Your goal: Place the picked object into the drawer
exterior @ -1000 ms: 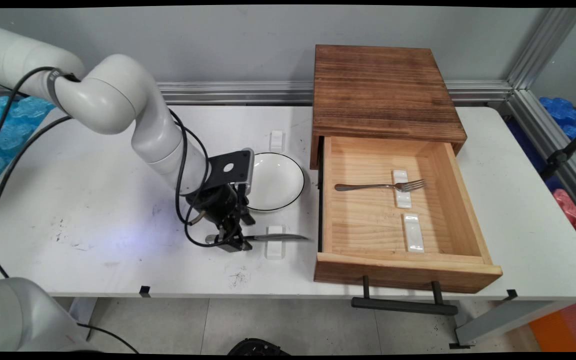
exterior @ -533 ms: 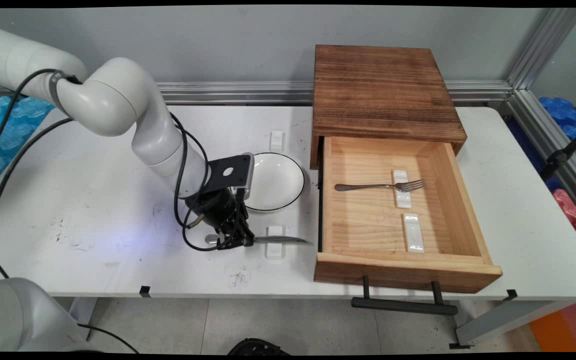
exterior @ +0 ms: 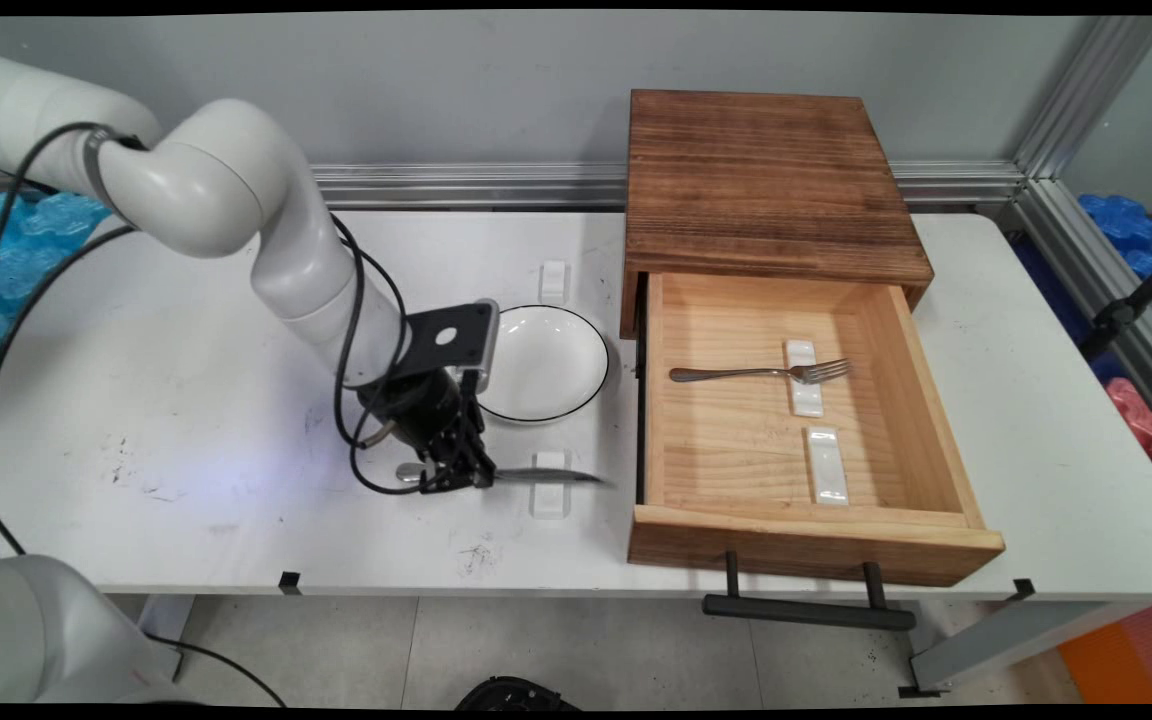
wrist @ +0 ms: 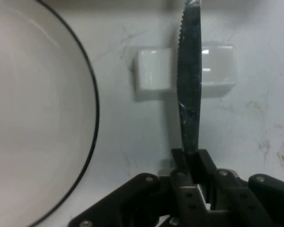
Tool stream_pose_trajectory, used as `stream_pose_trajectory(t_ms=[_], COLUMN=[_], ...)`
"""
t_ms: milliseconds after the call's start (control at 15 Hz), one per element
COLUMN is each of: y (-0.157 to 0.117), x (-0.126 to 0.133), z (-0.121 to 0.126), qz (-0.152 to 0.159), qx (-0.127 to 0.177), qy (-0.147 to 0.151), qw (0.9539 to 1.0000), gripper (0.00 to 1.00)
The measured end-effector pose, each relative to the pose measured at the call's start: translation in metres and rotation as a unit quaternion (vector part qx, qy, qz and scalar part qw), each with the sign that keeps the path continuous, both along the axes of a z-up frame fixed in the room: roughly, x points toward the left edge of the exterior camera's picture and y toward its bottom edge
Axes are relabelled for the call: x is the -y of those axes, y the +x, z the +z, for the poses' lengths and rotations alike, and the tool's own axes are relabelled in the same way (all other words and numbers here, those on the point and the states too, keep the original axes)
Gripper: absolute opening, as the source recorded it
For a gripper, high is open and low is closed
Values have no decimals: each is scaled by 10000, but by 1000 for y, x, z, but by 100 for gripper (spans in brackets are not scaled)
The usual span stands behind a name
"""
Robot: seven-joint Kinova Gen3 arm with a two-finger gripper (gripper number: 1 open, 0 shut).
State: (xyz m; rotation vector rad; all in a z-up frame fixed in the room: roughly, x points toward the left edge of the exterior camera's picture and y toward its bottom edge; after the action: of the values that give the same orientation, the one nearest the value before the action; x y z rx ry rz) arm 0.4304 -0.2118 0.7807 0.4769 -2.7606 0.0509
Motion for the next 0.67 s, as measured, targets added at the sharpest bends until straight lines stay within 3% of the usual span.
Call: stream_pose_trajectory(t_ms=[333, 667], y=[9, 15], x=[-10, -17], z=[32, 88], qz=[114, 255], qx=[84, 149], qy=[22, -19], qw=[9999, 9996], gripper=[0, 0])
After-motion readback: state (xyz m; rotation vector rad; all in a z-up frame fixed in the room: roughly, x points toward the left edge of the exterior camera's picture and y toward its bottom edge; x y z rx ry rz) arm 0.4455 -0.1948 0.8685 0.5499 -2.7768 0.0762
